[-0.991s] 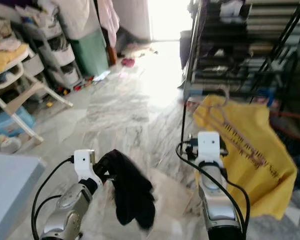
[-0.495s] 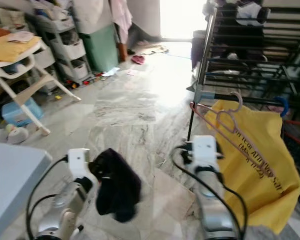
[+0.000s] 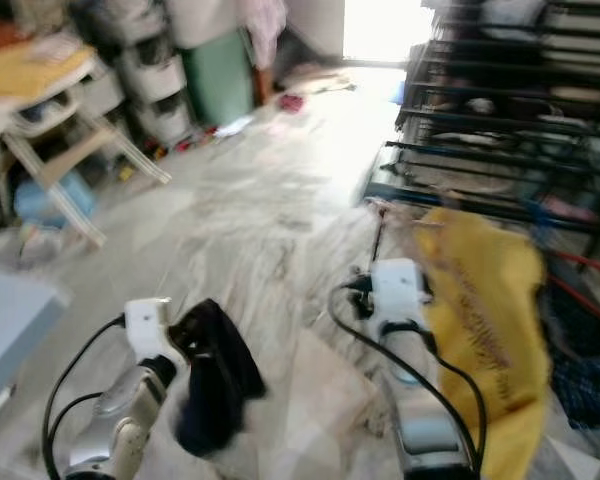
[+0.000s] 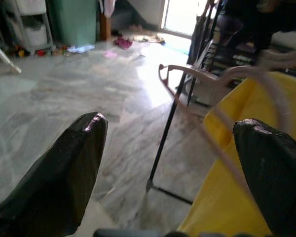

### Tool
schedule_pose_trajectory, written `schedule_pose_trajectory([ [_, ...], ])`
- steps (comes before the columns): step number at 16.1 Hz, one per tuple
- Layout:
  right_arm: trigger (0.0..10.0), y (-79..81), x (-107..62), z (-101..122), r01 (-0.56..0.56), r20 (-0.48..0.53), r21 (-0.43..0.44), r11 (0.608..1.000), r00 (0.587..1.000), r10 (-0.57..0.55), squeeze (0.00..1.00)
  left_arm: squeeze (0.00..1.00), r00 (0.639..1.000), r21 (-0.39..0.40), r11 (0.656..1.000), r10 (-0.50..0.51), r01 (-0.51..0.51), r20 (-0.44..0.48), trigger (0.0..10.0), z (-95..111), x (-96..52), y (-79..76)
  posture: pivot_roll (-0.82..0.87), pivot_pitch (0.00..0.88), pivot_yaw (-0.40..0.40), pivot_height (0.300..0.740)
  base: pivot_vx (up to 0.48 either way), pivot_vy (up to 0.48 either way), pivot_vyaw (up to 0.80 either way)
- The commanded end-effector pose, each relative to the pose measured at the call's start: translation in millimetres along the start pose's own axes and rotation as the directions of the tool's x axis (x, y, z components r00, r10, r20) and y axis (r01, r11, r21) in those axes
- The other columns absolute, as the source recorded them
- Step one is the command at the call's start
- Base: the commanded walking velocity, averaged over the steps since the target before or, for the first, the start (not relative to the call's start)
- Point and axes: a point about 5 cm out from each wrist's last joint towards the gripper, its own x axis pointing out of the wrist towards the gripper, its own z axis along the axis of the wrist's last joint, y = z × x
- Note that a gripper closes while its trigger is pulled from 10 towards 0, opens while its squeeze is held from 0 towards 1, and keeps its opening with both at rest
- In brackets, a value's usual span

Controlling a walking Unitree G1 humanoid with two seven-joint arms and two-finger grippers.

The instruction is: Hang hanger

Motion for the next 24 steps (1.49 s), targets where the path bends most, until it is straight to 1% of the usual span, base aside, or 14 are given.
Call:
schedule_pose_trajectory([
  [1, 10.0, 0.4, 0.1, -0.1, -0.010, 0.000, -0.021, 1.000, 1.000, 0.010, 0.00, 0.00, 1.000, 0.002, 1.000, -0.008, 0.008, 0.018, 10.0, 4.8, 0.1, -0.8, -0.17, 0.000, 0.091, 0.740, 0.000, 0.000, 0.00],
  [2, 10.0, 1.3, 0.4, 1.3, -0.015, 0.012, -0.039, 0.999, 1.000, 0.016, 0.00, 0.00, 1.000, -0.002, 1.000, -0.007, 0.007, 0.020, 10.0, 4.9, 0.1, -0.4, -0.17, 0.000, 0.092, 0.740, 0.000, 0.000, 0.00],
  [6, 10.0, 2.5, 1.1, 3.8, -0.019, 0.021, -0.043, 0.999, 1.000, 0.019, 0.00, 0.00, 1.000, 0.001, 1.000, -0.009, 0.009, 0.014, 10.0, 5.8, 2.4, -0.4, -0.18, 0.000, 0.099, 0.740, 0.000, 0.000, 0.00],
  [8, 10.0, 1.6, 1.0, 4.8, -0.014, 0.029, -0.063, 0.998, 0.999, 0.016, 0.00, 0.00, 1.000, 0.004, 1.000, -0.014, 0.014, 0.012, 10.0, 5.9, 3.5, -1.4, -0.18, 0.000, 0.102, 0.740, 0.000, 0.000, 0.00],
  [12, 10.0, -2.4, 2.9, 9.6, 0.017, 0.054, -0.137, 0.990, 0.998, -0.010, 0.00, 0.00, 1.000, 0.012, 1.000, -0.022, 0.022, 0.006, 10.0, 5.5, 3.5, -1.8, -0.18, 0.000, 0.101, 0.740, 0.000, 0.000, -0.74],
  [13, 10.0, -5.0, 4.1, 10.5, 0.029, 0.057, -0.159, 0.987, 0.998, -0.020, 0.00, 0.00, 1.000, 0.011, 1.000, -0.027, 0.027, 0.000, 10.0, 4.8, 3.1, -2.0, -0.17, 0.000, 0.101, 0.740, 0.000, 0.000, 0.00],
  [15, 10.0, -15.7, 10.1, 13.4, 0.072, 0.051, -0.195, 0.978, 0.997, -0.063, 0.00, 0.00, 0.997, -0.003, 0.997, -0.071, 0.071, -0.037, 10.0, 1.2, 1.7, -3.4, -0.17, 0.000, 0.101, 0.740, 0.000, 0.000, 0.00],
  [17, 10.0, -23.7, 17.1, 15.3, 0.091, 0.020, -0.216, 0.972, 0.996, -0.089, 0.00, 0.00, 0.992, -0.006, 0.994, -0.107, 0.106, -0.060, 10.0, -0.1, -0.8, -2.5, -0.17, 0.000, 0.102, 0.740, 0.000, 0.000, 0.00],
  [18, 10.0, -27.2, 20.5, 13.7, 0.094, -0.014, -0.194, 0.976, 0.995, -0.099, 0.00, 0.00, 0.991, -0.002, 0.993, -0.117, 0.117, -0.065, 10.0, 0.2, -1.6, -2.2, -0.16, 0.003, 0.103, 0.740, 0.000, 0.000, 0.00],
  [19, 10.0, -29.8, 23.2, 13.8, 0.098, -0.027, -0.191, 0.977, 0.994, -0.105, 0.00, 0.00, 0.991, 0.001, 0.993, -0.120, 0.121, -0.067, 10.0, 0.7, -2.4, -1.8, -0.16, 0.006, 0.104, 0.740, 0.000, 0.000, 0.00],
  [20, 10.0, -33.6, 27.6, 14.5, 0.094, -0.037, -0.215, 0.972, 0.994, -0.105, 0.00, 0.00, 0.990, 0.000, 0.992, -0.124, 0.125, -0.070, 10.0, 1.2, -3.1, -1.3, -0.16, 0.011, 0.107, 0.740, 0.000, 0.000, 0.00],
  [21, 10.0, -41.7, 35.7, 15.2, 0.103, -0.065, -0.234, 0.967, 0.991, -0.121, 0.00, 0.00, 0.985, -0.008, 0.988, -0.153, 0.153, -0.084, 10.0, 1.9, -5.3, -1.8, -0.15, 0.016, 0.108, 0.740, 0.000, 0.000, 0.00],
  [23, 10.0, -47.4, 40.7, 20.4, 0.129, -0.061, -0.233, 0.964, 0.987, -0.147, 0.00, 0.00, 0.978, 0.011, 0.983, -0.184, 0.186, -0.100, 10.0, 2.0, -10.6, -1.0, -0.14, 0.020, 0.108, 0.740, 0.000, 0.000, 0.00],
  [24, 10.0, -48.4, 41.3, 21.7, 0.140, -0.059, -0.232, 0.963, 0.986, -0.158, 0.00, 0.00, 0.978, 0.015, 0.983, -0.183, 0.185, -0.101, 10.0, 2.1, -12.9, 0.8, -0.14, 0.020, 0.107, 0.740, 0.000, 0.000, 0.00],
])
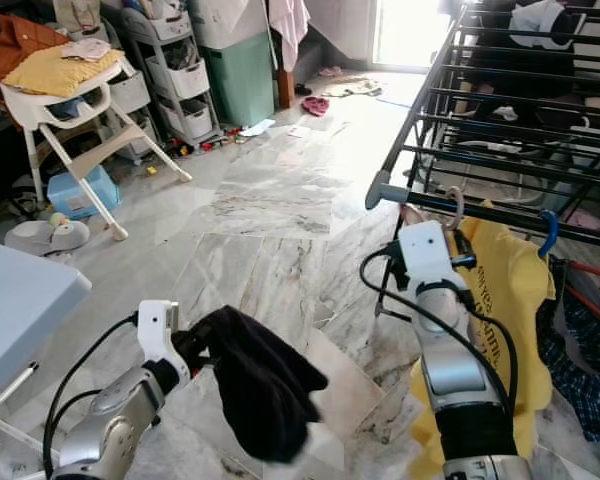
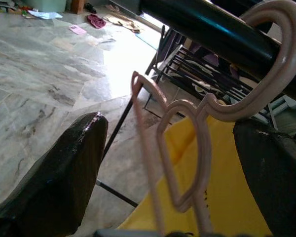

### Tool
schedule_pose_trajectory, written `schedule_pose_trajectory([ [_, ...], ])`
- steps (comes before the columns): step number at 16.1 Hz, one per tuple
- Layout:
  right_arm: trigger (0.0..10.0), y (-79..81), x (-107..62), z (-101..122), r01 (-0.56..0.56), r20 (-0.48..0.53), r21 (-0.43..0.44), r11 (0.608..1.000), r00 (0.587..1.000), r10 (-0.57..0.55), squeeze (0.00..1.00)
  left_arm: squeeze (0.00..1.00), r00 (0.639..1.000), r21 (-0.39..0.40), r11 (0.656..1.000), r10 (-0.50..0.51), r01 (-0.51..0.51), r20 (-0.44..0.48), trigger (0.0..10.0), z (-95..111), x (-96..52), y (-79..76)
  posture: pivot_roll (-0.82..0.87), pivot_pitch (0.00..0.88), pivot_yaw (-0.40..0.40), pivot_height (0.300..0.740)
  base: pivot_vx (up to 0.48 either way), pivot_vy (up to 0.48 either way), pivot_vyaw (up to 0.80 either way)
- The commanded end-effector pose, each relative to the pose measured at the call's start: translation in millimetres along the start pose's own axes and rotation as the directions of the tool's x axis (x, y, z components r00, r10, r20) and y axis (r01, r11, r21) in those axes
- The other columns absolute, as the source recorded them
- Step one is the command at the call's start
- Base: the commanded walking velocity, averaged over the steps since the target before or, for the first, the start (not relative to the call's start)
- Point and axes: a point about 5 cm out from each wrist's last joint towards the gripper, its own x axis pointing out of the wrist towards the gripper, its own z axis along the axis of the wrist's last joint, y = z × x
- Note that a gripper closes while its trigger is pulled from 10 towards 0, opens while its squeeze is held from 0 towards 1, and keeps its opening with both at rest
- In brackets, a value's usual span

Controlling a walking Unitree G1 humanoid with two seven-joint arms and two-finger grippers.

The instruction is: Hang hanger

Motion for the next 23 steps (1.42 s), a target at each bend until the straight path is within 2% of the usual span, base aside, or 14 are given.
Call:
schedule_pose_trajectory([
  [1, 10.0, 0.9, 1.1, 1.9, 0.011, -0.007, 0.011, 1.000, 1.000, -0.011, 0.00, 0.00, 1.000, 0.024, 1.000, -0.004, 0.004, 0.022, 10.0, 8.2, -3.4, 2.6, -0.13, 0.020, 0.107, 0.740, 0.000, 0.000, 0.00],
  [3, 10.0, 4.1, 0.7, -5.7, 0.009, -0.043, 0.024, 1.000, 0.999, -0.008, 0.00, 0.00, 1.000, 0.020, 1.000, -0.005, 0.005, 0.015, 10.0, 8.7, -4.6, 2.8, -0.13, 0.024, 0.111, 0.740, 0.000, 0.000, 0.00],
  [5, 10.0, 9.3, -1.1, -0.3, -0.029, -0.011, 0.052, 0.998, 0.999, 0.030, 0.00, 0.00, 1.000, 0.022, 1.000, -0.018, 0.018, 0.004, 10.0, 8.4, -4.0, 0.8, -0.14, 0.025, 0.116, 0.740, 0.000, 0.000, 0.00],
  [8, 10.0, 13.2, -7.8, -7.1, -0.035, -0.037, 0.058, 0.998, 0.999, 0.037, 0.00, 0.00, 0.999, 0.028, 0.999, -0.031, 0.031, -0.012, 10.0, 6.4, -1.9, -1.2, -0.15, 0.021, 0.120, 0.740, 0.000, 0.000, 0.00],
  [12, 10.0, 17.1, -25.8, -12.1, 0.023, -0.015, 0.031, 0.999, 1.000, -0.022, 0.00, 0.00, 0.999, 0.031, 0.998, -0.049, 0.049, -0.016, 10.0, 8.9, 0.7, -3.4, -0.16, 0.022, 0.126, 0.740, 0.000, 0.000, 0.00],
  [15, 10.0, 7.5, -25.0, -15.6, 0.060, -0.021, 0.015, 0.998, 0.998, -0.060, 0.00, 0.00, 0.998, 0.039, 0.998, -0.055, 0.056, -0.022, 10.0, 9.2, 0.9, -3.8, -0.16, 0.026, 0.134, 0.740, 0.000, 0.000, 0.00],
  [17, 10.0, -21.2, -6.5, -11.9, 0.083, -0.015, -0.033, 0.996, 0.996, -0.083, 0.00, 0.00, 0.997, 0.038, 0.997, -0.072, 0.073, -0.038, 10.0, 6.6, 1.3, -6.9, -0.16, 0.025, 0.138, 0.740, 0.000, 0.000, 0.00],
  [18, 10.0, -25.3, -3.9, -11.5, 0.087, -0.017, -0.036, 0.996, 0.996, -0.087, 0.00, 0.00, 0.996, 0.038, 0.996, -0.074, 0.075, -0.039, 10.0, 6.5, 1.4, -7.3, -0.16, 0.024, 0.137, 0.740, 0.000, 0.000, 0.00],
  [19, 10.0, -36.1, 2.4, -9.7, 0.100, -0.013, -0.056, 0.993, 0.995, -0.101, 0.00, 0.00, 0.996, 0.034, 0.996, -0.081, 0.082, -0.040, 10.0, 6.5, 1.5, -8.4, -0.16, 0.021, 0.132, 0.740, 0.000, 0.000, 0.00],
  [22, 10.0, -45.5, 9.0, -8.1, 0.096, -0.021, -0.070, 0.993, 0.995, -0.098, 0.00, 0.00, 0.993, 0.018, 0.994, -0.106, 0.107, -0.048, 10.0, 6.1, 0.5, -10.8, -0.15, 0.019, 0.125, 0.740, 0.000, 0.000, 0.00],
  [23, 10.0, -40.5, 11.6, -12.6, 0.044, -0.061, -0.046, 0.998, 0.997, -0.047, 0.00, 0.00, 0.989, 0.013, 0.991, -0.134, 0.135, -0.060, 10.0, 4.2, -1.5, -13.5, -0.15, 0.020, 0.123, 0.740, 0.000, 0.000, 0.00],
])
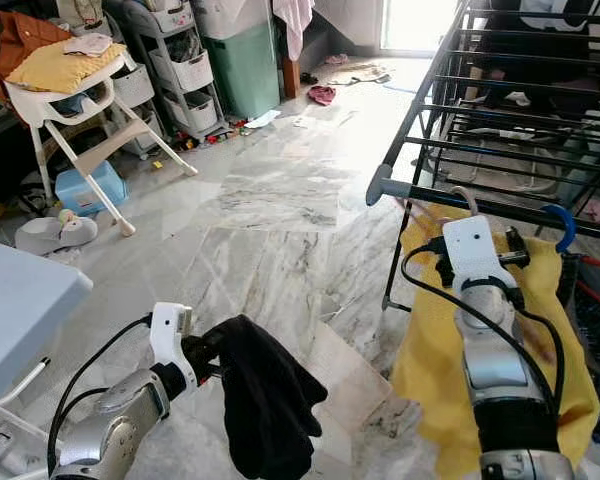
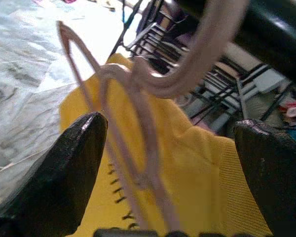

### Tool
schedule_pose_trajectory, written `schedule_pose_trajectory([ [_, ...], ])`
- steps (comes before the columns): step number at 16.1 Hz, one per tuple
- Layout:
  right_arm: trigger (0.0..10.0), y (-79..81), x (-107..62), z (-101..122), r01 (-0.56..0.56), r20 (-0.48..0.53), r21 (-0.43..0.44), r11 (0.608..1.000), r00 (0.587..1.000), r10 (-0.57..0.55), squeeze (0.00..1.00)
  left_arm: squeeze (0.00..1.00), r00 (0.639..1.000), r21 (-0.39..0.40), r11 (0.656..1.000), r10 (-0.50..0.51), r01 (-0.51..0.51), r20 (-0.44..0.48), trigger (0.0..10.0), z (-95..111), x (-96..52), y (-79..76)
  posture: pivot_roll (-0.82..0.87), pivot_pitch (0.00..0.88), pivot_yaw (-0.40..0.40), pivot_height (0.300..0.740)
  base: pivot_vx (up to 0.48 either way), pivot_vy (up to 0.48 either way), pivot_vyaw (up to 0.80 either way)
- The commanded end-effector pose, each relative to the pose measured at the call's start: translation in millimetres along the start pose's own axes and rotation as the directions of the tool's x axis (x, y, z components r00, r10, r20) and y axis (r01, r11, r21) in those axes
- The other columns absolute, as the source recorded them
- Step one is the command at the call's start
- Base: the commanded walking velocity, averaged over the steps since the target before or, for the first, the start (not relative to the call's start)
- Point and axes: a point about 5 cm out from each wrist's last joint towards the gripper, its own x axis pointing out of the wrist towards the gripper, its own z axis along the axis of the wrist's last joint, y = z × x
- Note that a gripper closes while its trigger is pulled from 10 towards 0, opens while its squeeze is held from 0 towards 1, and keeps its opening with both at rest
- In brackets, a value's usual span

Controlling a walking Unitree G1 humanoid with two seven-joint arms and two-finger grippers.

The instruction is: Hang hanger

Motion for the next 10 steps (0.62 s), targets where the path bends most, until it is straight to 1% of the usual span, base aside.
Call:
schedule_pose_trajectory([
  [1, 10.0, 7.2, 2.2, 0.9, -0.055, -0.020, 0.039, 0.998, 0.998, 0.056, 0.00, 0.00, 1.000, 0.021, 1.000, -0.019, 0.018, 0.012, 10.0, 5.9, -3.8, 0.5, -0.15, 0.020, 0.122, 0.740, 0.000, 0.000, 0.00],
  [2, 10.0, 11.7, 3.1, -1.5, -0.096, -0.035, 0.049, 0.994, 0.995, 0.098, 0.00, 0.00, 1.000, 0.025, 0.999, -0.024, 0.024, 0.007, 10.0, 4.9, -4.0, -0.4, -0.14, 0.020, 0.120, 0.740, 0.000, 0.000, 0.00],
  [4, 10.0, 11.9, 5.7, -6.0, -0.148, -0.057, 0.032, 0.989, 0.987, 0.149, 0.00, 0.00, 1.000, 0.026, 0.999, -0.026, 0.025, 0.004, 10.0, 3.4, -3.8, -1.4, -0.14, 0.018, 0.119, 0.740, 0.000, 0.000, 0.00],
  [5, 10.0, 11.9, 5.7, -6.0, -0.148, -0.057, 0.032, 0.989, 0.987, 0.149, 0.00, 0.00, 1.000, 0.026, 0.999, -0.026, 0.025, 0.004, 10.0, 3.4, -3.8, -1.4, -0.14, 0.018, 0.119, 0.740, 0.000, 0.000, 0.00],
  [8, 10.0, 12.3, 5.6, -11.9, -0.197, -0.091, 0.033, 0.980, 0.976, 0.199, 0.00, 0.00, 1.000, 0.029, 0.999, -0.024, 0.024, -0.003, 10.0, 2.0, -3.5, -1.1, -0.15, 0.016, 0.115, 0.740, 0.000, 0.000, 0.00],
  [9, 10.0, 13.4, 6.2, -13.9, -0.214, -0.101, 0.043, 0.976, 0.971, 0.217, 0.00, 0.00, 1.000, 0.030, 0.999, -0.024, 0.024, -0.006, 10.0, 1.8, -3.4, -1.0, -0.15, 0.016, 0.115, 0.740, 0.000, 0.000, 0.00],
  [10, 10.0, 22.7, 4.4, -18.7, -0.289, -0.125, 0.099, 0.952, 0.946, 0.300, 0.00, 0.00, 1.000, 0.030, 0.999, -0.024, 0.025, -0.014, 10.0, 1.5, -3.1, -0.7, -0.15, 0.017, 0.115, 0.740, 0.000, 0.000, 0.00],
])
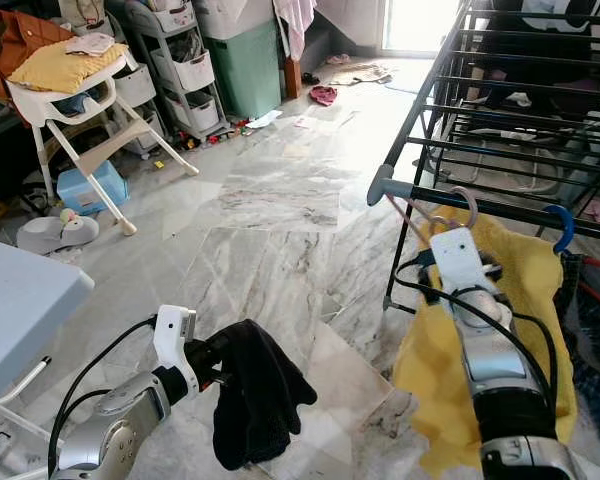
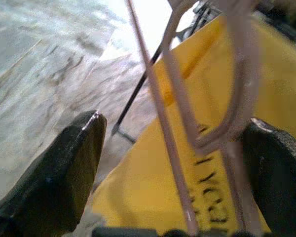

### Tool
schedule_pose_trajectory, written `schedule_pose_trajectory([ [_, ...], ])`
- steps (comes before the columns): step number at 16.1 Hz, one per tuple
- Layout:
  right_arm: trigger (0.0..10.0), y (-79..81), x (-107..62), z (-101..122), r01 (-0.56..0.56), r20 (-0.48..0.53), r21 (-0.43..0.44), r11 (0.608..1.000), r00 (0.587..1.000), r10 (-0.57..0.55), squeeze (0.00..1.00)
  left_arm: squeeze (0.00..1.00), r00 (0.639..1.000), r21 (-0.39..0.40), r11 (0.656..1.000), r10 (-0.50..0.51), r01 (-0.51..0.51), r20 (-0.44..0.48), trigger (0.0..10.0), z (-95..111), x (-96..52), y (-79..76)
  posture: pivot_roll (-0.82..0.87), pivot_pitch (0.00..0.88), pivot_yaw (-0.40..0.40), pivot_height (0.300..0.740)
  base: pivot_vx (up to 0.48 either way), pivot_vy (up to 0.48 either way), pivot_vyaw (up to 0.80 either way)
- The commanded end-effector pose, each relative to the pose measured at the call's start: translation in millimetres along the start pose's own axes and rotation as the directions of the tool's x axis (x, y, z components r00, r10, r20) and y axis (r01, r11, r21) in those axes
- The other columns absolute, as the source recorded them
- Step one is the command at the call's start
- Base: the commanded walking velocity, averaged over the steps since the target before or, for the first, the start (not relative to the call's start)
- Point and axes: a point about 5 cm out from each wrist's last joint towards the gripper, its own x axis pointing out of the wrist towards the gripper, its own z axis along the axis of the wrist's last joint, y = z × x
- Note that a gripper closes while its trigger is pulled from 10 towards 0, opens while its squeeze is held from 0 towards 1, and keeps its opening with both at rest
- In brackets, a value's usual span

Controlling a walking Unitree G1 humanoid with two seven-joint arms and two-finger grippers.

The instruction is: Hang hanger

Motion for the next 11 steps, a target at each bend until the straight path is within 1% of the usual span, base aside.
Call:
schedule_pose_trajectory([
  [1, 10.0, 6.9, 0.7, 0.2, -0.076, -0.018, 0.026, 0.997, 0.997, 0.076, 0.00, 0.00, 1.000, 0.023, 1.000, 0.000, 0.000, 0.000, 10.0, 4.4, -2.4, 2.7, -0.15, 0.018, 0.116, 0.740, 0.000, 0.000, 0.00],
  [3, 10.0, 3.4, 0.3, 0.2, -0.135, -0.028, 0.026, 0.990, 0.990, 0.136, 0.00, 0.00, 1.000, 0.022, 1.000, -0.005, 0.006, -0.009, 10.0, 3.4, -3.7, 2.4, -0.15, 0.016, 0.117, 0.740, 0.000, 0.000, 0.00],
  [4, 10.0, -0.9, -0.5, 1.7, -0.155, -0.028, 0.017, 0.988, 0.988, 0.155, 0.00, 0.00, 1.000, 0.023, 1.000, -0.006, 0.006, -0.011, 10.0, 3.1, -3.6, 2.4, -0.15, 0.014, 0.117, 0.740, 0.000, 0.000, 0.00],
  [6, 10.0, -10.2, -2.5, 5.1, -0.124, -0.018, 0.005, 0.992, 0.992, 0.124, 0.00, 0.00, 1.000, 0.027, 1.000, -0.005, 0.006, -0.014, 10.0, 3.3, -2.2, 2.5, -0.16, 0.010, 0.116, 0.740, 0.000, 0.000, 0.00],
  [7, 10.0, -10.9, -2.8, 2.7, -0.112, -0.023, 0.001, 0.994, 0.993, 0.112, 0.00, 0.00, 1.000, 0.027, 1.000, -0.006, 0.007, -0.015, 10.0, 3.1, -1.4, 2.2, -0.16, 0.008, 0.115, 0.740, 0.000, 0.000, 0.00],
  [8, 10.0, -9.7, -3.5, -0.2, -0.109, -0.030, -0.001, 0.994, 0.994, 0.109, 0.00, 0.00, 1.000, 0.027, 1.000, -0.008, 0.009, -0.015, 10.0, 2.8, -1.0, 1.7, -0.16, 0.008, 0.114, 0.740, 0.000, 0.000, 0.00],
  [9, 10.0, -5.1, -5.9, -3.5, -0.116, -0.037, 0.008, 0.993, 0.993, 0.116, 0.00, 0.00, 1.000, 0.029, 1.000, -0.009, 0.010, -0.017, 10.0, 2.8, -0.3, 1.6, -0.16, 0.007, 0.115, 0.740, 0.000, 0.000, 0.00],
  [11, 10.0, 4.8, -13.3, -6.9, -0.190, -0.045, 0.045, 0.981, 0.980, 0.192, 0.00, 0.00, 1.000, 0.029, 1.000, -0.010, 0.010, -0.023, 10.0, 2.7, -0.1, 1.8, -0.16, 0.007, 0.120, 0.740, 0.000, 0.000, 0.00],
])
